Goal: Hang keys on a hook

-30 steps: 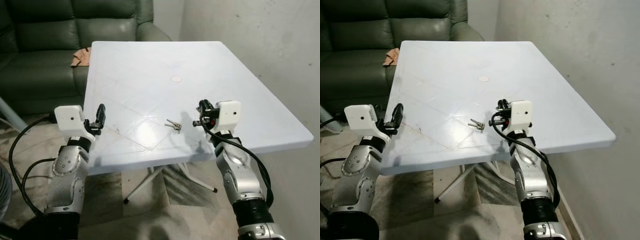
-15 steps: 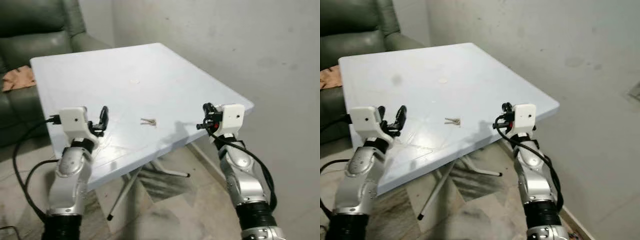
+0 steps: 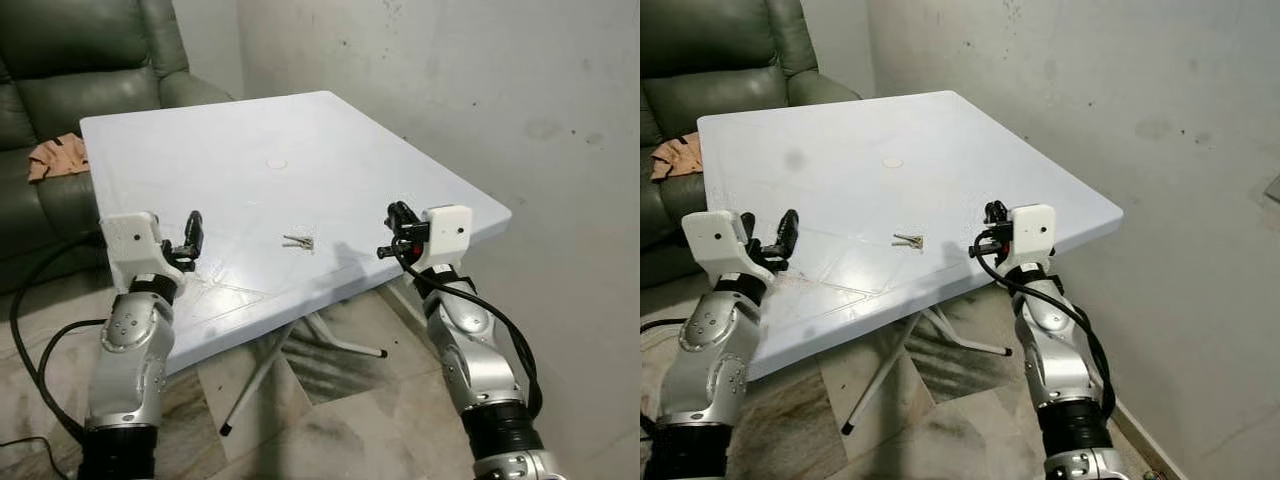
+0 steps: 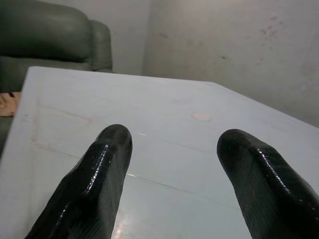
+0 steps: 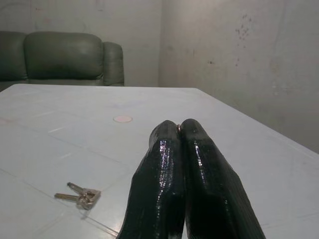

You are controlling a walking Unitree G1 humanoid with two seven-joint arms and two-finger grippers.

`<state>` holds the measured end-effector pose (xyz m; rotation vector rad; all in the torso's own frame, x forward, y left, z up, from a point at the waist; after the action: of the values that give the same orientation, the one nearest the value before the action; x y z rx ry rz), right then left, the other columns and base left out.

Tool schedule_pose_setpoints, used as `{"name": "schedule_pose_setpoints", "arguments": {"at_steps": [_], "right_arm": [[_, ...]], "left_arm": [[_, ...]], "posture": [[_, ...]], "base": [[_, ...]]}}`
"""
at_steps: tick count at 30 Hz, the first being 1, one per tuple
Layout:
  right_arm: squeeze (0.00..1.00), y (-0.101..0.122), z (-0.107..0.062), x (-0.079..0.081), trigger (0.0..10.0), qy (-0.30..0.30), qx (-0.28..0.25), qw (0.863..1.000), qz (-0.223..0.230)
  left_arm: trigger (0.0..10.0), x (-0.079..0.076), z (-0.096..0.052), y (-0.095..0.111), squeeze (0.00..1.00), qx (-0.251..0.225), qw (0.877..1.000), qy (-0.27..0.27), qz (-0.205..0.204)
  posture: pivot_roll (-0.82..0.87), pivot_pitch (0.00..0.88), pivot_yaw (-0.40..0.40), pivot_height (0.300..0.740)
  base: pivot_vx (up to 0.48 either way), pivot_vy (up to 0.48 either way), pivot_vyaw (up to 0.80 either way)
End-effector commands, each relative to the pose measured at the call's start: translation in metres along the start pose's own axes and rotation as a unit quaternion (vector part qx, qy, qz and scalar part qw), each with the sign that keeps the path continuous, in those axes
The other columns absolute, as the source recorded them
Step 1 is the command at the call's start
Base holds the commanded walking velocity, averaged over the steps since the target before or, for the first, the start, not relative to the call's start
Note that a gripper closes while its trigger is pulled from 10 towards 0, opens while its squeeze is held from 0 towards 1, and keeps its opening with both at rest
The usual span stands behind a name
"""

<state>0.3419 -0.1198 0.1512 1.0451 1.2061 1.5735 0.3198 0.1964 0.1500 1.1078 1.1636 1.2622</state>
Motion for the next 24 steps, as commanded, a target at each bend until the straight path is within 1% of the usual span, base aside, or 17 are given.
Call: {"name": "schedule_pose_setpoints", "arguments": {"at_steps": [1,19,22,24], "right_arm": [[0.00,0.0078,0.0014,-0.0007,10.0,0.000,-0.017,1.000,-0.001],[0.00,0.0079,0.0001,-0.0001,10.0,0.005,-0.018,1.000,0.001],[0.00,0.0041,0.0005,-0.0018,10.0,-0.001,-0.003,1.000,0.002],[0.00,0.0037,0.0004,-0.0018,10.0,-0.002,-0.003,1.000,0.003]], "left_arm": [[10.0,-0.0014,0.0013,0.0038,0.00,-0.003,1.000,-0.003,0.003],[10.0,-0.0022,0.0001,0.0027,0.00,-0.001,1.000,-0.006,0.000],[10.0,-0.0027,0.0000,0.0023,0.00,0.000,1.000,-0.006,0.000],[10.0,-0.0027,-0.0001,0.0023,0.00,0.000,1.000,-0.006,0.000]], "posture": [[-0.09,0.000,-0.045,0.724],[-0.09,0.000,-0.049,0.724],[-0.09,0.000,-0.048,0.724],[-0.09,0.000,-0.049,0.724]], "base": [[0.255,0.000,0.00],[0.263,0.000,0.00],[0.276,0.000,0.00],[0.274,0.000,-0.64]]}}
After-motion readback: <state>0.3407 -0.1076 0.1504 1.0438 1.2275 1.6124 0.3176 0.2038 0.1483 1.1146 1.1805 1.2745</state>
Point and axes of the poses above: a point about 5 cm out from each wrist's last joint towards the gripper, its own z axis pointing out of the wrist towards the gripper, its own y axis along the axis of the wrist's last joint, x = y × z, the point moved 1 cm from there along z, pointing out of the wrist towards the gripper, and after that the axes turned 6 degrees about z, right-handed, at the moved point
